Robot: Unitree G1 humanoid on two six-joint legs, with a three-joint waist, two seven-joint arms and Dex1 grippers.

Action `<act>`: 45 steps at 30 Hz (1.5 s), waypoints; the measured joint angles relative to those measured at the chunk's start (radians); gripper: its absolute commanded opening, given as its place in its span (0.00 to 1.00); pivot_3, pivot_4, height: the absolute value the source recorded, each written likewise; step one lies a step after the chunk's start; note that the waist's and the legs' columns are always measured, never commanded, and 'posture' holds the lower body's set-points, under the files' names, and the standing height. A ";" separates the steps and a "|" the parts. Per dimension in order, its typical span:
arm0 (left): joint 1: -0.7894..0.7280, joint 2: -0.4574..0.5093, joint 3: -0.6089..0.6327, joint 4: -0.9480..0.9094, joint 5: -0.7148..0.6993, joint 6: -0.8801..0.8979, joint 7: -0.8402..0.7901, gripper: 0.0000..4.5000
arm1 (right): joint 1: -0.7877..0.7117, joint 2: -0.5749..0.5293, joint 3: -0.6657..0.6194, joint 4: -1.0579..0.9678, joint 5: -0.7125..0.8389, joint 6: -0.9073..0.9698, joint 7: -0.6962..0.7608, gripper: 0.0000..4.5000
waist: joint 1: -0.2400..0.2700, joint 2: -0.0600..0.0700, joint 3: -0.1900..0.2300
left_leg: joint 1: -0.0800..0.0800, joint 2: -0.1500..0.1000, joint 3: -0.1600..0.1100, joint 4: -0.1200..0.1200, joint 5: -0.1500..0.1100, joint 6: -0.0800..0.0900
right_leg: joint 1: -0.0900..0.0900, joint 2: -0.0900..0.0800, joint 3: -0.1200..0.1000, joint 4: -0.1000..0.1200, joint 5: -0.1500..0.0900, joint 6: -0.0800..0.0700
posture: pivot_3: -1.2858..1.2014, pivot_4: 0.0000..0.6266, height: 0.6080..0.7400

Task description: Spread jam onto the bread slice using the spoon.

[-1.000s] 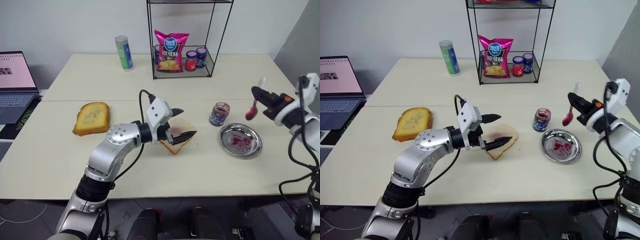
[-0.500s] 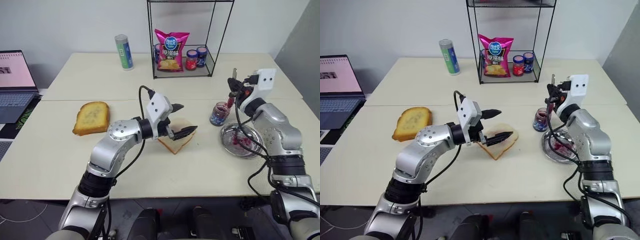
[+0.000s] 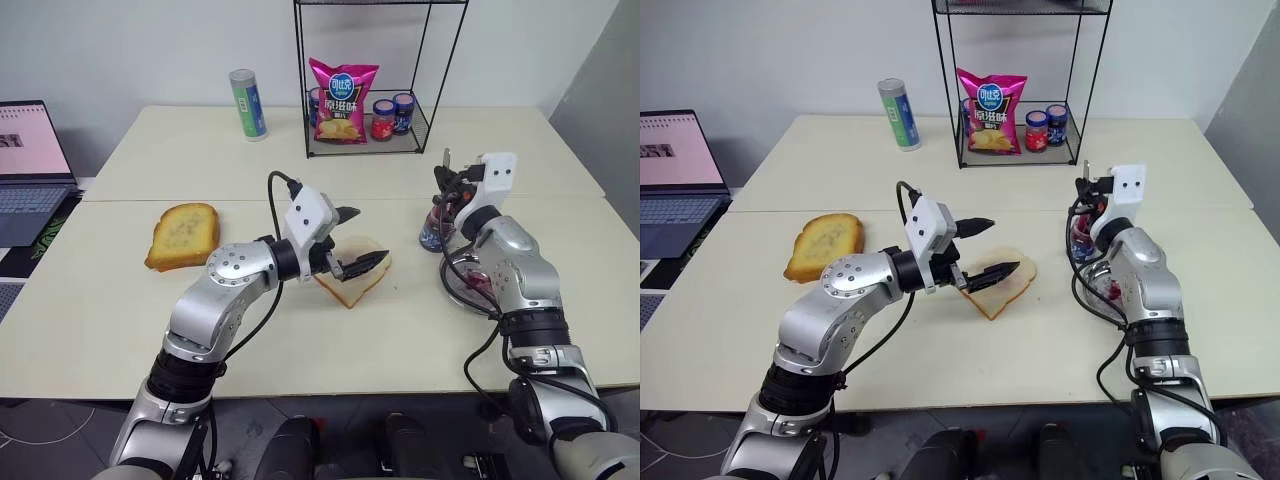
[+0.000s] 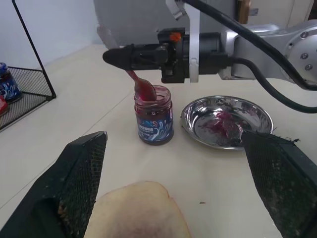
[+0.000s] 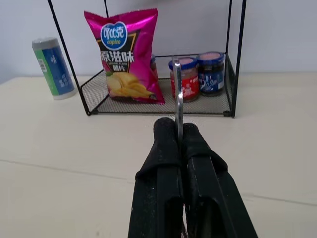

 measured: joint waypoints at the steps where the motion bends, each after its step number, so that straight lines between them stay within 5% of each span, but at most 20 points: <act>1: 0.002 0.000 0.001 -0.004 0.000 0.001 0.000 1.00 | 0.010 0.000 -0.002 -0.013 -0.001 0.004 0.000 0.00 | 0.000 0.000 0.000 | 0.000 0.000 0.000 0.000 0.000 0.000 | 0.000 0.000 0.000 0.000 0.000 0.000 | 0.52 0.24 1.00; 45: 0.031 -0.001 0.014 -0.025 -0.002 0.023 0.021 1.00 | 0.185 0.015 -0.036 -0.206 -0.036 0.146 0.004 0.00 | 0.001 0.000 0.000 | 0.001 0.000 0.000 0.000 0.000 0.000 | 0.001 0.000 0.000 0.001 0.000 0.000 | 0.52 0.24 1.00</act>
